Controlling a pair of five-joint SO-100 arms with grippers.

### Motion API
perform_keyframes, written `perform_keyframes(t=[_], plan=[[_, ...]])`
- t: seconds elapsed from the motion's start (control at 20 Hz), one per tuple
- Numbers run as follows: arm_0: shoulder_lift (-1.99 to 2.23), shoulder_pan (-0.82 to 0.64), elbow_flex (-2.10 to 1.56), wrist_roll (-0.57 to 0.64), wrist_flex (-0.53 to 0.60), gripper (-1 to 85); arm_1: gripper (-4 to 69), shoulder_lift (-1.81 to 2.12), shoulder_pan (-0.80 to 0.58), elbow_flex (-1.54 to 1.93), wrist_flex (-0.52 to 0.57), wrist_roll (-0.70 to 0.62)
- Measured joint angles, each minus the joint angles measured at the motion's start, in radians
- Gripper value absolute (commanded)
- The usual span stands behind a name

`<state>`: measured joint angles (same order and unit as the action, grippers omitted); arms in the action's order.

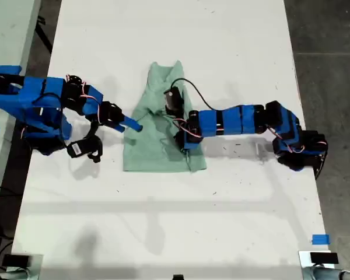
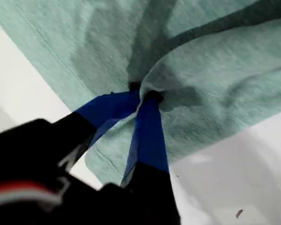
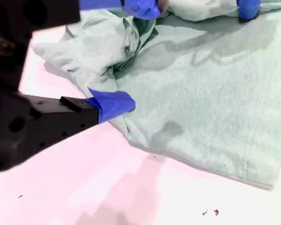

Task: Fold tshirt

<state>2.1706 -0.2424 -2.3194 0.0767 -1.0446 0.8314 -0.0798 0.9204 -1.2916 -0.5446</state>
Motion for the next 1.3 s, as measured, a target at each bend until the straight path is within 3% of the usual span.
perform_keyframes(t=[0.15,0.4,0.55,1.15,1.3], plan=[[0.026,0.006,-0.023,-0.003,0.005,27.8,32.2,0.005,-0.012,-0.017,-0.038,-0.012],[0.046,0.02,-0.043,-0.035,0.005,23.6,28.9,0.229,-0.061,-0.017,-0.261,-0.064],[0.046,0.028,-0.046,-0.049,-0.02,22.8,27.8,0.4,-0.095,0.028,-0.339,-0.106],[-0.25,0.081,0.239,-0.077,-0.365,26.0,25.5,0.471,-0.114,0.138,-0.345,-0.133],[-0.293,0.091,0.291,-0.077,-0.388,26.0,25.2,0.471,-0.12,0.146,-0.345,-0.133]])
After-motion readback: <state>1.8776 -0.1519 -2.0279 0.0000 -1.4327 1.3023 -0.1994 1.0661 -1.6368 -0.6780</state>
